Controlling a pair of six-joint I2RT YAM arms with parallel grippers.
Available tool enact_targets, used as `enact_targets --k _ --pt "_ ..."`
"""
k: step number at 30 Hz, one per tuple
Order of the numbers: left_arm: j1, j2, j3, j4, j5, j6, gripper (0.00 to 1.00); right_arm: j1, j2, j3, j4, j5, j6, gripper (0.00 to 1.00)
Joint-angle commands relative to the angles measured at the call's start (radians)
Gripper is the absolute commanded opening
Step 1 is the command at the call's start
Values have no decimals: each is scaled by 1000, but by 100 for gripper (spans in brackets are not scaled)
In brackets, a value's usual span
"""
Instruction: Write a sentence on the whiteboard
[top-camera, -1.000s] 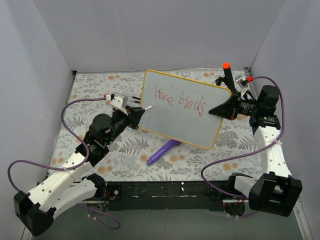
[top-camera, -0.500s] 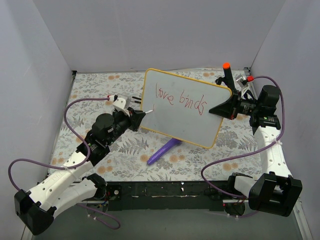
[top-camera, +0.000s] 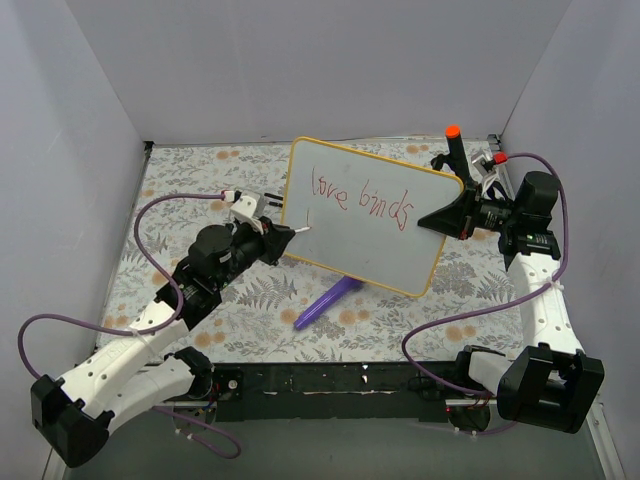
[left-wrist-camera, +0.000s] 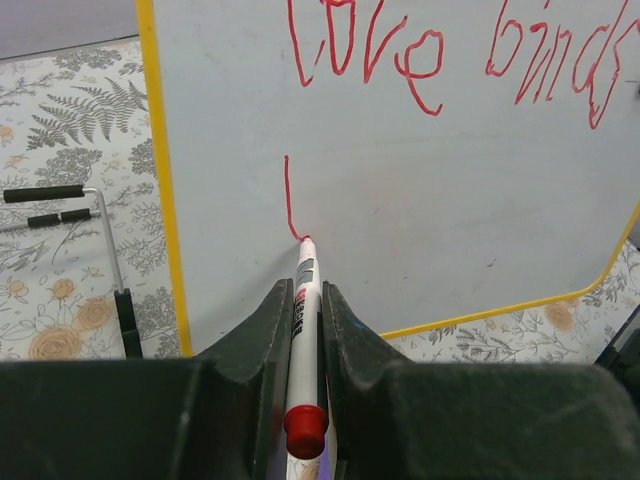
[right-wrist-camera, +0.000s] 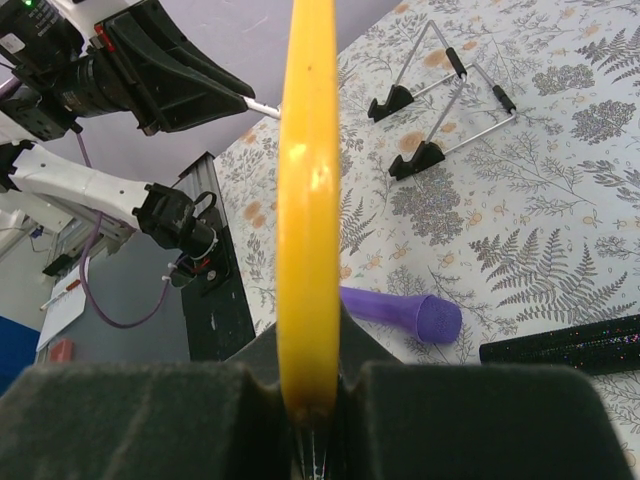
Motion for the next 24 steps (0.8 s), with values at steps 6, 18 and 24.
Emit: enact_targets --k 6,18,24 --pt "-3 44 74 41 34 4 0 -2 -35 7 75 -100 37 1" --pt "-3 62 113 96 26 23 0 -2 -35 7 77 -98 37 1" --pt "-3 70 113 71 28 24 0 -2 -33 7 77 -100 37 1"
